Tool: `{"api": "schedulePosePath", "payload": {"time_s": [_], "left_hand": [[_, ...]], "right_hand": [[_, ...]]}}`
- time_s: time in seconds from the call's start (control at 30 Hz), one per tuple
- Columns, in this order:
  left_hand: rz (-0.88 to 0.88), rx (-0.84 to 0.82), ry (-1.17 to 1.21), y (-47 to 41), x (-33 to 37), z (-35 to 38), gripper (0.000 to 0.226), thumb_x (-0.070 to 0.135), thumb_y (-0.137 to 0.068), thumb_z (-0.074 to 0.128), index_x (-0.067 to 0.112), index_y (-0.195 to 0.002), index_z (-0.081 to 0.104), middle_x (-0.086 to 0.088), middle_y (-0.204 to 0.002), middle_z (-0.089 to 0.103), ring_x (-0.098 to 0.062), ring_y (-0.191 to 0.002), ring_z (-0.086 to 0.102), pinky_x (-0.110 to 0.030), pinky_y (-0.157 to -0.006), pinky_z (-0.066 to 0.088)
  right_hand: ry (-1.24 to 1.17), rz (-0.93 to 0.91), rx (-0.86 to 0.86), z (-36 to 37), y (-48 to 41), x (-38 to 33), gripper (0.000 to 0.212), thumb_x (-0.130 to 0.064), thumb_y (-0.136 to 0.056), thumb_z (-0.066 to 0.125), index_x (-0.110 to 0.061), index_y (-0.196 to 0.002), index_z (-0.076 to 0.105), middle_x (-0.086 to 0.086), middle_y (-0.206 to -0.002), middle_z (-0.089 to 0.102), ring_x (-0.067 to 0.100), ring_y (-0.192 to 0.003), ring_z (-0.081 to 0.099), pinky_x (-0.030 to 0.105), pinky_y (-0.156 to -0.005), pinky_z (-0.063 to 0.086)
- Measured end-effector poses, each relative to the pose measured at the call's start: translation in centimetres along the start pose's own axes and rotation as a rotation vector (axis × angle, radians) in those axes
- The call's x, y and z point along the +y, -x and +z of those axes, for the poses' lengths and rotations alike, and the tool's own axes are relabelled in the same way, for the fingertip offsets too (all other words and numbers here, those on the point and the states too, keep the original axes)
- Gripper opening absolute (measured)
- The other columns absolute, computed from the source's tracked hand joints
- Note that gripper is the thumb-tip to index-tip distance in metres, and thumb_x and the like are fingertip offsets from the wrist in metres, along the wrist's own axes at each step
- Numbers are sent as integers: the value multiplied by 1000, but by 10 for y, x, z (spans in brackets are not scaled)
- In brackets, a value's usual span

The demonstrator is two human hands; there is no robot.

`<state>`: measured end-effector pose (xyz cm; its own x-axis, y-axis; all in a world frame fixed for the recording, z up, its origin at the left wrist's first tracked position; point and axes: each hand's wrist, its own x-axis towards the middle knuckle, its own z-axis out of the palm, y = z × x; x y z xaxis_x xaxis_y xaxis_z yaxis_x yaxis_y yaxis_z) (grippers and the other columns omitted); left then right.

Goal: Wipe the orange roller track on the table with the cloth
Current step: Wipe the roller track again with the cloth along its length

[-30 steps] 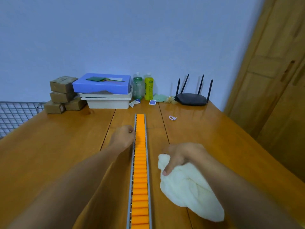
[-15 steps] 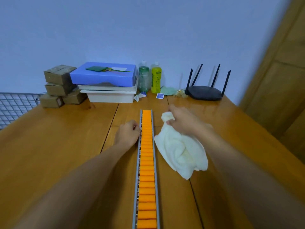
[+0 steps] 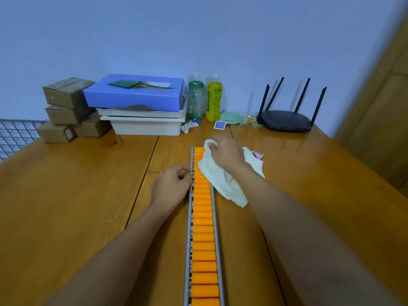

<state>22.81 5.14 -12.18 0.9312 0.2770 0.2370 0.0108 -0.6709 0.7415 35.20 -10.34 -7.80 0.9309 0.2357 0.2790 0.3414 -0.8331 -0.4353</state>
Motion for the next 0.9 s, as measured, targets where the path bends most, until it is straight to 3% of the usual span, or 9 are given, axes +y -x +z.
{"api": "schedulePosePath", "payload": {"time_s": [0.13, 0.37, 0.57, 0.7, 0.8, 0.9], "left_hand": [[1, -5, -25, -1, 0, 1, 21, 37, -101, 58, 32, -119, 68, 11, -96, 72, -7, -61, 63, -19, -49, 37], [4, -1, -38, 1, 2, 1, 20, 35, -101, 57, 31, -118, 67, 13, -91, 69, -9, -69, 65, -23, -52, 41], [-6, -7, -34, 2, 2, 0, 19, 36, -101, 57, 33, -117, 67, 11, -101, 71, -6, -74, 65, -25, -55, 42], [-12, -25, 35, 5, 0, -1, 21, 40, -100, 58, 35, -117, 67, 7, -106, 75, -7, -83, 69, -37, -71, 59], [-26, -39, 75, 9, 2, -4, 24, 42, -98, 60, 35, -120, 68, 7, -111, 75, -10, -92, 70, -41, -81, 60], [-64, -53, 186, 14, 6, -10, 23, 34, -97, 65, 28, -119, 71, 10, -104, 75, -9, -91, 70, -37, -85, 58]], "right_hand": [[-35, 61, -88, 12, 5, 3, 46, -53, -100, 36, -32, -136, 56, 4, -138, 56, 31, -126, 51, 49, -100, 41], [3, -9, 9, 15, 22, 10, 39, -40, -102, 43, -29, -133, 63, 5, -127, 63, 30, -115, 58, 40, -90, 45], [-12, -35, 13, 7, 46, 14, 38, -39, -101, 46, -27, -131, 65, 5, -118, 66, 28, -108, 60, 37, -84, 45], [10, -55, 14, 1, 66, 13, 35, -37, -101, 45, -27, -126, 67, 4, -114, 66, 28, -103, 59, 39, -87, 44], [35, -77, 15, -4, 82, 14, 35, -38, -101, 45, -27, -125, 68, 3, -113, 66, 27, -103, 59, 40, -87, 43], [53, -106, 23, -8, 98, 16, 35, -39, -102, 44, -28, -126, 67, 2, -114, 66, 24, -106, 58, 40, -89, 41]]}}
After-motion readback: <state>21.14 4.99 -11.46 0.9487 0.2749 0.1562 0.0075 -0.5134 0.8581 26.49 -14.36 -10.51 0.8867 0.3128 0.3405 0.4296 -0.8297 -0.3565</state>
